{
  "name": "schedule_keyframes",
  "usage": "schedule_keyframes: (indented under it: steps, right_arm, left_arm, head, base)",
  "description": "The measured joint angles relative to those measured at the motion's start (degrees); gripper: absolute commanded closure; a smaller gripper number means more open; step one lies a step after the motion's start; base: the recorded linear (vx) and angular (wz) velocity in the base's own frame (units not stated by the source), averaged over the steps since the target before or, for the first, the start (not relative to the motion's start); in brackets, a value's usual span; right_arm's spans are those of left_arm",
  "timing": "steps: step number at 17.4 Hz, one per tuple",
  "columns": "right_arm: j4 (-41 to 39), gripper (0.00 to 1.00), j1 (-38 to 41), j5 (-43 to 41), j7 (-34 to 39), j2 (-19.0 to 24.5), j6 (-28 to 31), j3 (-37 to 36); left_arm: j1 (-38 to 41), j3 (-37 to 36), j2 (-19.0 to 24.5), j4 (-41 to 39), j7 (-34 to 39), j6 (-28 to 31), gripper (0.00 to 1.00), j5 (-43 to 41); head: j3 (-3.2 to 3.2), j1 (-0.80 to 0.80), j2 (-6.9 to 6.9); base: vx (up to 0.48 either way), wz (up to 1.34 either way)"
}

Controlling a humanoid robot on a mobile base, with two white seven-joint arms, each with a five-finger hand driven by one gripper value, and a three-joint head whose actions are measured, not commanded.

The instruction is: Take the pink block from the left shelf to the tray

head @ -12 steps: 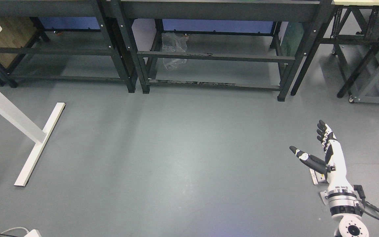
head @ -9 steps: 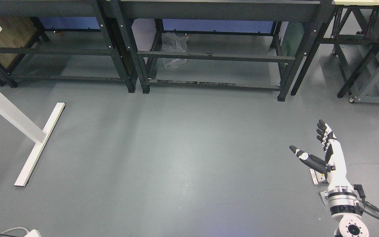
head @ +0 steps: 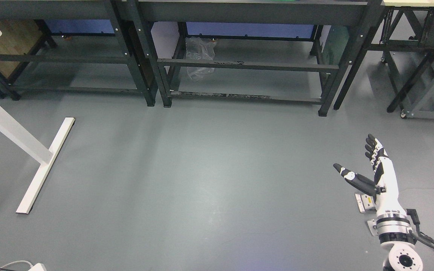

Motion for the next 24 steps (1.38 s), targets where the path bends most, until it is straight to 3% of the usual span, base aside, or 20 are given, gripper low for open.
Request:
schedule_keyframes:
  steps: [3,12,24]
  right_arm:
    - [0.0,0.12,-1.0,4.8,-2.5,-0.4,-2.9,-0.2]
    - [-0.6,0.11,-4.0,20.0,-12.5,-5.2,-4.1,0.3]
    - [-1.7,0.08,-5.8,39.3,-13.4,-7.4,-7.4,2.0]
  left_arm:
    - [0.0,0.0,0.0,0.0,0.0,0.0,0.00,0.0]
    - [0.0,0.0,0.0,0.0,0.0,0.0,0.00,0.0]
    - [0.0,0.0,0.0,0.0,0.0,0.0,0.00,0.0]
  head:
    - [0.00,0.00,0.00]
    - [0.00,0.00,0.00]
    - [0.00,0.00,0.00]
  base:
    - [0.017,0.00]
    - [0.063,0.00]
    - [0.126,-0.04]
